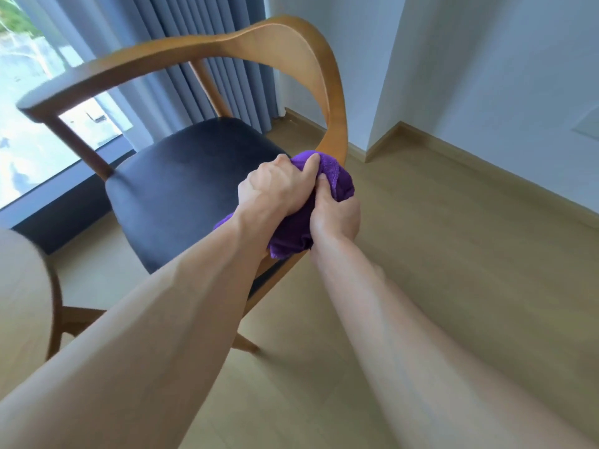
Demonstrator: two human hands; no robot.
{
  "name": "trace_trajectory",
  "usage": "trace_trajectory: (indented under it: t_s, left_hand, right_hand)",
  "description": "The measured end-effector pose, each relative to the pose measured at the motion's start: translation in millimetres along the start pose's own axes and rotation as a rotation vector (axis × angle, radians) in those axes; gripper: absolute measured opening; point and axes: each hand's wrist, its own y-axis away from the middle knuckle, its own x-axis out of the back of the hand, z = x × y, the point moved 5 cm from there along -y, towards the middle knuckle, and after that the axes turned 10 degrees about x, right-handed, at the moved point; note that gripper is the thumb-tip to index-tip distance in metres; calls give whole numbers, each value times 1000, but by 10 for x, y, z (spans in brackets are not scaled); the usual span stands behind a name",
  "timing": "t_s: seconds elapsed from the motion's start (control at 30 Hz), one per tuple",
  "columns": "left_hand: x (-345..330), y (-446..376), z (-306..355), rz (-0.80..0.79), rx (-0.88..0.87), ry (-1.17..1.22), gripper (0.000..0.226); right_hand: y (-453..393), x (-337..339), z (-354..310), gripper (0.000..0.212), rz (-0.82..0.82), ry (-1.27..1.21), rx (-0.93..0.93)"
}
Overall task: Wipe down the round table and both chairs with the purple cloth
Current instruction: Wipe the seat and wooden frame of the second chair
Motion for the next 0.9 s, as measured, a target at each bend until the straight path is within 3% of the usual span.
trace_trajectory:
  t_s: [0.13,0.5,0.7,0.9]
  left_hand:
    - [-76,-169,278,-28,14,24,90]
    - [-94,-85,197,-72,-58,53,76]
    - [116,379,-554,-106,-177,27,57]
    - [395,633,-1445,-174,-236,-7,53]
  right_hand:
    - [-325,41,-158,53,16,26,10]
    - [-117,29,-115,57,145,79,71]
    - [820,-172,258,51,299,91,99]
    - [1765,-575,535,42,390,96,154]
